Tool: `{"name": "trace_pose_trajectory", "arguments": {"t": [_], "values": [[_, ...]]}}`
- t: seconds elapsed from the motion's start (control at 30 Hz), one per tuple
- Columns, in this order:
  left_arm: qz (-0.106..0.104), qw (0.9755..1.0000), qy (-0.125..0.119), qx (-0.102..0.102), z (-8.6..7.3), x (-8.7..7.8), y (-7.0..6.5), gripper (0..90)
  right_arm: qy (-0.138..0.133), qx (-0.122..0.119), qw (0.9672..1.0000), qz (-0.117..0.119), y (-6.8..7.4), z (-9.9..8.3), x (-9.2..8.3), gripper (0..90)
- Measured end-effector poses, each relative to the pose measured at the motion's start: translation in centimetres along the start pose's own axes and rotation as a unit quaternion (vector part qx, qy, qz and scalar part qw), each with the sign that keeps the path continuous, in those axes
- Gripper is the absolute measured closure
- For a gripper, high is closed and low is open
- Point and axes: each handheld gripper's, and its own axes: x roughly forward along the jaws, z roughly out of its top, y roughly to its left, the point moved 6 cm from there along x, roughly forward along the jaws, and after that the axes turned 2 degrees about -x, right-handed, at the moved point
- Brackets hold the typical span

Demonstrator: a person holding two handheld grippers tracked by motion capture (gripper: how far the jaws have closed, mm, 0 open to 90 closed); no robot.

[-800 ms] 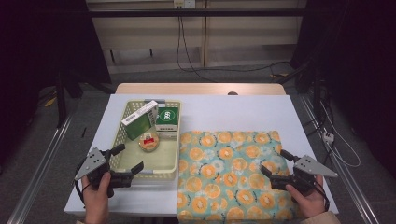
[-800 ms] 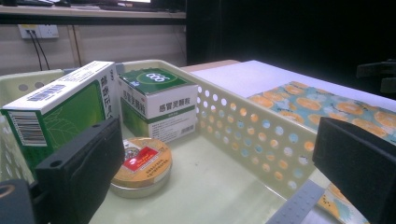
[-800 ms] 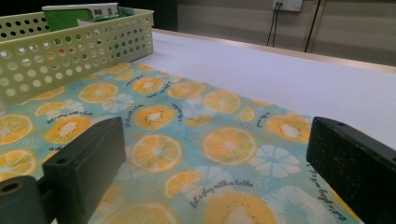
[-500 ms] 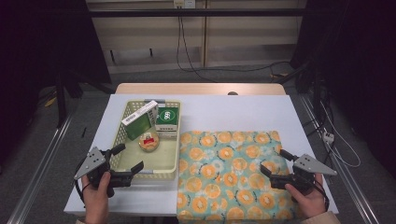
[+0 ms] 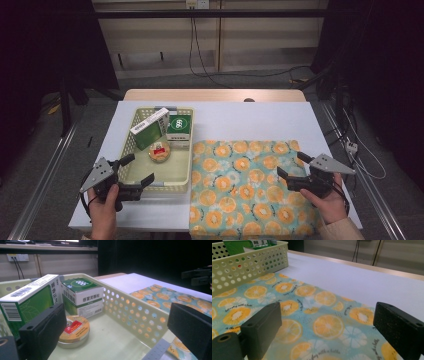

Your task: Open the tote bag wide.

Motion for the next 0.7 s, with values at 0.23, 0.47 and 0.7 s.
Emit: {"name": "trace_pose_trajectory", "arguments": {"t": [0.23, 0.47, 0.7], "values": [[0.002, 1.0, 0.005, 0.008, 0.1, -0.1, -0.1, 2.0, 0.007, -0.004, 0.9999, 0.014, -0.2, 1.4, 1.4, 7.2], [-0.003, 1.0, 0.001, 0.006, 0.3, 0.0, -0.3, 2.0, 0.029, -0.004, 0.9992, 0.029, -0.2, 2.2, 3.7, 7.2], [-0.005, 1.0, -0.003, 0.003, 0.4, -0.1, -0.3, 2.0, 0.047, -0.006, 0.9981, 0.04, -0.1, 3.0, 5.7, 7.0]]}}
